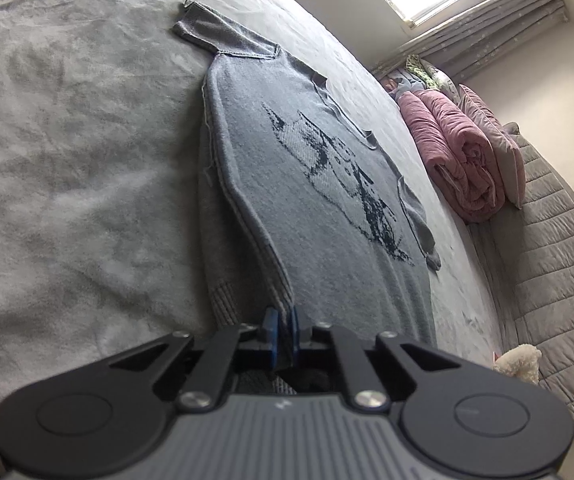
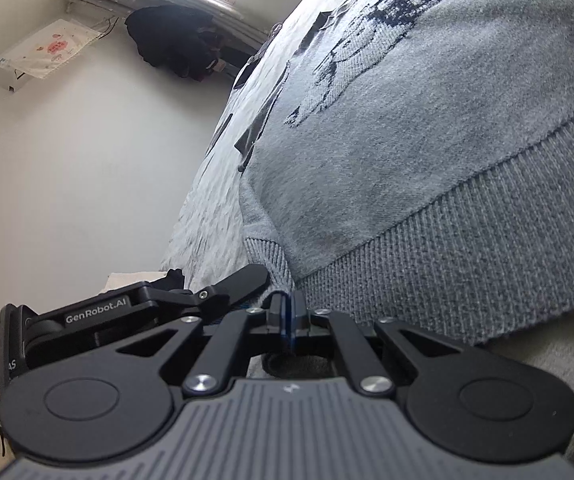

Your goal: Fold clothes

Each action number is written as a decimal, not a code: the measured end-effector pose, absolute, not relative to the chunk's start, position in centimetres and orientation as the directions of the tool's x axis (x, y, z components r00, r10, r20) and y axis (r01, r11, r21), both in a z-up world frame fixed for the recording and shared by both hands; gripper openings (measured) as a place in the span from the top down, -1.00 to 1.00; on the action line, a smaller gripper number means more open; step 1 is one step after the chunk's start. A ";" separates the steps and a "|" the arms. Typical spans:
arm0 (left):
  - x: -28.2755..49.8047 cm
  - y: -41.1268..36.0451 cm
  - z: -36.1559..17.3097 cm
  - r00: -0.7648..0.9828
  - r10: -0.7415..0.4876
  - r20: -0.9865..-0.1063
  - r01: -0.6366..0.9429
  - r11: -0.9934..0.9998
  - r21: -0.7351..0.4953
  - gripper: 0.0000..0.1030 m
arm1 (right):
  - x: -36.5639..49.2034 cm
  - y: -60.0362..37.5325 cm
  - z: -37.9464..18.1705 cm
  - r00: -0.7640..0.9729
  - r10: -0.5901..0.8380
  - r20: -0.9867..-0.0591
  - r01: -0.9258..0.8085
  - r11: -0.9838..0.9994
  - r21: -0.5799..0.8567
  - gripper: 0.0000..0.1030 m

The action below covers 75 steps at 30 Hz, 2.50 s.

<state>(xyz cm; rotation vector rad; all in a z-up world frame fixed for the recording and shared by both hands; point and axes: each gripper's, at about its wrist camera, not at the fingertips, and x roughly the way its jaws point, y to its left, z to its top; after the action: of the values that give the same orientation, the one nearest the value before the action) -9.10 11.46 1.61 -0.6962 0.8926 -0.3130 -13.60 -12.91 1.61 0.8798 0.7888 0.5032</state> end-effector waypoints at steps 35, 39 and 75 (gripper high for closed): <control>-12.9 18.9 2.6 0.693 -0.358 -0.626 -0.119 0.800 -0.589 0.94 | -15.7 -22.5 4.4 0.761 0.246 -0.600 -0.109 0.961 0.254 0.73; -13.1 19.2 2.7 0.696 -0.361 -0.620 -0.118 0.794 -0.596 0.94 | -17.1 -31.5 4.7 0.772 0.088 -0.630 0.162 0.931 0.328 0.68; -12.2 18.8 2.5 0.684 -0.186 -0.705 -0.154 0.908 -0.389 0.94 | -18.8 -26.4 1.9 0.777 0.081 -0.624 0.056 0.979 0.198 0.43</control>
<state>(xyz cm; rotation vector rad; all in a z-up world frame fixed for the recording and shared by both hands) -12.23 18.77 2.50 -0.4443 0.8239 -0.0187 -18.82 -26.36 1.92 0.2107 0.6824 0.0136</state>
